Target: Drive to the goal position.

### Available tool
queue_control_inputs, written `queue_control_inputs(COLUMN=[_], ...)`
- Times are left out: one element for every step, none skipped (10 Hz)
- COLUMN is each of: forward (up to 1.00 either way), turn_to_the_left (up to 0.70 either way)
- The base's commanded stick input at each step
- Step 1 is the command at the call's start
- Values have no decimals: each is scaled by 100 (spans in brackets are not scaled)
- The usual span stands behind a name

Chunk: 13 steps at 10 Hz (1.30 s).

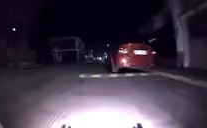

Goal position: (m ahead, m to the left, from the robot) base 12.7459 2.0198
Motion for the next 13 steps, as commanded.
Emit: queue_control_inputs(forward=[60,60,60,45,45,45,45,45,45,45,45,45,45], turn_to_the_left=[0,0,0,0,0,0,0,0,0,0,-27,-27,-2])
